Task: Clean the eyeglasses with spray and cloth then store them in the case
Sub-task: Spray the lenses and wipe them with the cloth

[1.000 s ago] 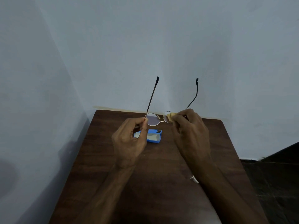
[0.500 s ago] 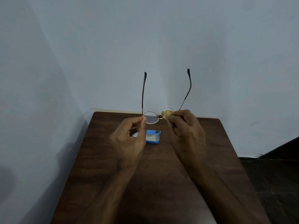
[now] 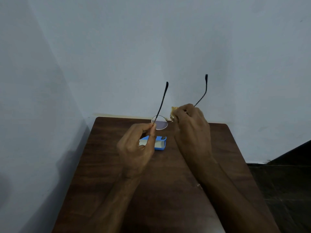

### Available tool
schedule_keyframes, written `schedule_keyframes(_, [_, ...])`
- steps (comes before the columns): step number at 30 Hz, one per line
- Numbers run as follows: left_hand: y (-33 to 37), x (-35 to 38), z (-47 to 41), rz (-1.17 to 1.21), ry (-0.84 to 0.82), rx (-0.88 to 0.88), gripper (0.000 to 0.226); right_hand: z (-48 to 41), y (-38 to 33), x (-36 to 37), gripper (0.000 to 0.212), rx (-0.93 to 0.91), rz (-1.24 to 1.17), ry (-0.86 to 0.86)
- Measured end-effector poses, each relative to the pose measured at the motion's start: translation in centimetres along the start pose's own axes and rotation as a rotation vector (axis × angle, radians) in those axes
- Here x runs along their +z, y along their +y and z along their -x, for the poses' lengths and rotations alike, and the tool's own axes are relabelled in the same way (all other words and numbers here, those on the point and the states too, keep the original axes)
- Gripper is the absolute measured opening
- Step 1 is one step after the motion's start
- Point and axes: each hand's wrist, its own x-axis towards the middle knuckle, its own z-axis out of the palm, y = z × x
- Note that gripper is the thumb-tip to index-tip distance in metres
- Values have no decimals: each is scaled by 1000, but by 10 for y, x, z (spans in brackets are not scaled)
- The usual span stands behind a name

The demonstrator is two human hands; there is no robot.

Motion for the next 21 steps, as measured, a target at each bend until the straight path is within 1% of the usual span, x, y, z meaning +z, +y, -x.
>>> schedule_keyframes(3, [-4,-2,-1,-20,3,43,24,0,-4,1,20,-52,-25,-26])
schedule_keyframes(6, [-7,-5,-2,-21,-15,96,17,-9,5,0,17,3,-5,-38])
schedule_keyframes(8, [-8,-6,-3,-39,-25,139,19,-15,8,0,20,1,-3,-42])
schedule_keyframes(12, [-7,-8,-8,-89,-21,238,35,-6,-3,2,34,-171,-29,-33])
schedule_keyframes(14, [-7,-7,-11,-93,-17,248,31,-1,-1,1,34,-198,-63,21])
schedule_keyframes(17, [-5,-4,-11,-51,-5,167,22,7,3,1,20,-165,-60,99])
schedule_keyframes(21, [-3,3,-4,51,49,-61,14,31,-2,7,9,-148,-138,98])
